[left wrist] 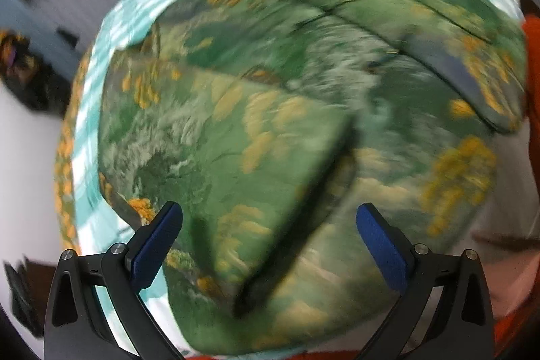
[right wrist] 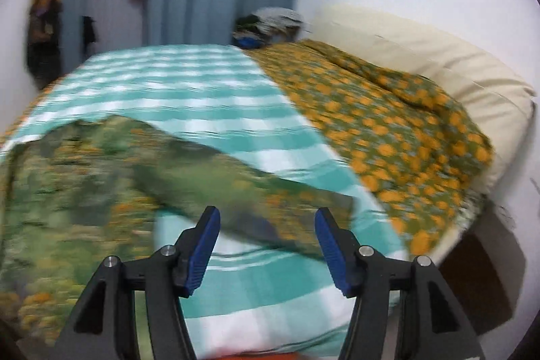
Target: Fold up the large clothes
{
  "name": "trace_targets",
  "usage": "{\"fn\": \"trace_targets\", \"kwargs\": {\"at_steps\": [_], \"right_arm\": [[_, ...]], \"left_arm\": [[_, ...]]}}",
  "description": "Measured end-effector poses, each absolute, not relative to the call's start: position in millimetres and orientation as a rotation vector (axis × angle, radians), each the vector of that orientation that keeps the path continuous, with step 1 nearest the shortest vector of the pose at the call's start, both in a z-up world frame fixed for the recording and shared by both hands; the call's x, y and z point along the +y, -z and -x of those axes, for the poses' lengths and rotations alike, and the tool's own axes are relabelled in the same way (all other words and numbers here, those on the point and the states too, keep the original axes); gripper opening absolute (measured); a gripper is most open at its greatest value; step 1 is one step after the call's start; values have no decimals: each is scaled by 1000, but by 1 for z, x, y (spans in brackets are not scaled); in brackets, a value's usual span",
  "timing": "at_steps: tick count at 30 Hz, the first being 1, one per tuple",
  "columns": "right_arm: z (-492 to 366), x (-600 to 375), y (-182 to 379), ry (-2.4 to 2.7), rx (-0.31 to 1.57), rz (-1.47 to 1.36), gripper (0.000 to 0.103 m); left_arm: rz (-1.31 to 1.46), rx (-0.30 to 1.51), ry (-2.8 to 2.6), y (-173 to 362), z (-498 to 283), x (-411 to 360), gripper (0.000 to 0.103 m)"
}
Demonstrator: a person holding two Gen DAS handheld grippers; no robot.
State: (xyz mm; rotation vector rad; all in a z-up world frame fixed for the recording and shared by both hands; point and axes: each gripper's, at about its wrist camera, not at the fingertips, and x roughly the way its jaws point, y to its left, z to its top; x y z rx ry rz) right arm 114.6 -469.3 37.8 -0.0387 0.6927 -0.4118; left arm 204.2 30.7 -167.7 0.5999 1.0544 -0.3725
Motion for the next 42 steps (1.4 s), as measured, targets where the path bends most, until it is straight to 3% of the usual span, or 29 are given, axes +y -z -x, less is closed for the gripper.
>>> {"fn": "trace_targets", "kwargs": {"at_steps": [7,15,16,17,18,19,21,25,30,33,34,35,39,42], "right_arm": [[-122,-371,-27,184,675,70,61],[-126,-322,-15,75,713,43,61],[-126,-318,-14,69,716,46,61],[-125,-317,-13,69,715,49,61],[-123,-315,-13,69,713,51,61],[-122,-314,-12,69,716,52,61],[-122,-313,-12,72,720,47,61],[-112,-317,-21,82,693,56,61],[-104,-326,-25,107,670,75,61],[-104,-333,-24,121,674,72,61],[-104,-333,-24,123,676,69,61],[-104,-336,-23,126,680,64,61],[-110,-351,-17,118,735,44,61],[-117,-371,-1,122,841,18,64]], "left_arm": [[-454,1141,460,168,-218,51,100],[-324,1146,506,152,-224,74,96],[-316,1158,504,154,-226,74,84],[-321,1178,502,158,-227,73,60],[-323,1198,512,162,-229,71,45],[-319,1211,525,163,-229,68,12],[-323,1177,520,150,-228,68,8],[-224,1052,450,92,-233,108,7],[-70,909,178,21,-246,218,9],[51,849,-111,1,-247,299,29],[81,834,-167,0,-245,315,47],[122,815,-242,0,-239,335,56],[252,859,-274,21,-210,363,57],[281,973,-97,54,-195,324,57]]}}
